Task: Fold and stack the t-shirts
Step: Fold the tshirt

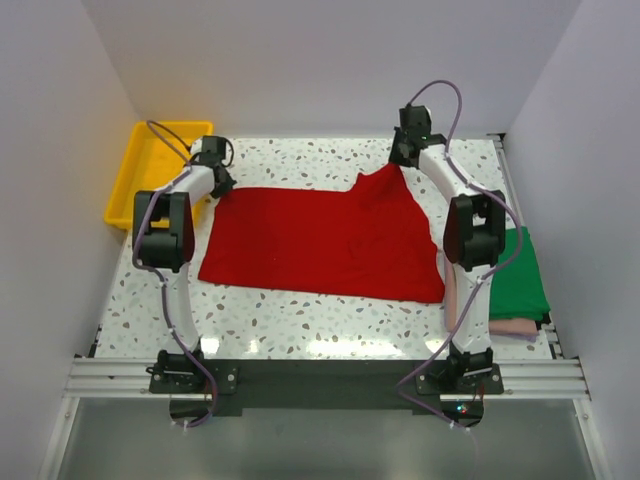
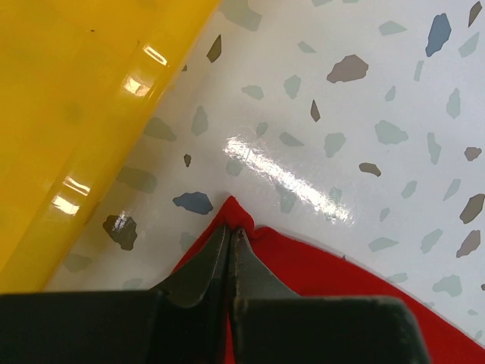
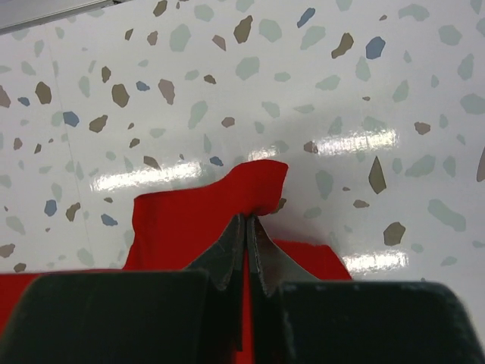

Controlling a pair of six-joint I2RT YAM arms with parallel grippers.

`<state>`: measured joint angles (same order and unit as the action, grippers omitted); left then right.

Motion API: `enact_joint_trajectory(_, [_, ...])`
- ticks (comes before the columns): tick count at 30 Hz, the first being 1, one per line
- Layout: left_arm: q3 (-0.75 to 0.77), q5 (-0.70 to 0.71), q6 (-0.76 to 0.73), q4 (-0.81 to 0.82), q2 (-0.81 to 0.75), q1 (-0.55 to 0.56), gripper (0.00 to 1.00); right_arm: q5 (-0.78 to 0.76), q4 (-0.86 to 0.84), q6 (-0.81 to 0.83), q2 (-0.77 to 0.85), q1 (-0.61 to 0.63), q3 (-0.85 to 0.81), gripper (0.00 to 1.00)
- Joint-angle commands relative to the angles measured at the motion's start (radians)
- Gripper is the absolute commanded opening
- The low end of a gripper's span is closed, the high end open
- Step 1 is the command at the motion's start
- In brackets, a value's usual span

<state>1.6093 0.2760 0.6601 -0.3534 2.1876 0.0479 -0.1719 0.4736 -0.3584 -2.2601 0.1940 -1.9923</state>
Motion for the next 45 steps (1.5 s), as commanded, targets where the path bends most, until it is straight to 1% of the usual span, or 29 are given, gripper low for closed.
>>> enact_joint_trajectory(1, [-0.012, -0.015, -0.017, 0.028, -0.072, -0.014, 0.00, 0.011, -0.044, -0.013, 0.128, -0.001, 0.053, 0.00])
enact_joint_trajectory(8, [-0.031, -0.040, -0.024, 0.051, -0.109, -0.019, 0.00, 0.018, -0.108, -0.037, 0.292, -0.002, 0.274, 0.00])
enact_joint_trajectory(18, [-0.063, -0.075, -0.014, 0.051, -0.166, -0.025, 0.00, 0.032, -0.115, -0.063, 0.451, -0.001, 0.443, 0.00])
enact_joint_trajectory(27, [-0.155, -0.070, -0.007, 0.054, -0.267, -0.023, 0.00, 0.029, -0.125, -0.094, 0.634, -0.002, 0.653, 0.00])
enact_joint_trajectory(30, [-0.207, -0.064, -0.005, 0.054, -0.305, -0.025, 0.00, 0.034, -0.130, -0.105, 0.691, 0.001, 0.730, 0.00])
enact_joint_trajectory(36, [-0.293, -0.044, -0.001, 0.053, -0.383, -0.025, 0.00, 0.069, -0.151, -0.131, 0.821, 0.004, 0.880, 0.00])
enact_joint_trajectory(45, [-0.434, -0.040, 0.036, 0.068, -0.477, -0.025, 0.00, 0.130, -0.168, -0.177, 0.954, 0.013, 1.061, 0.00])
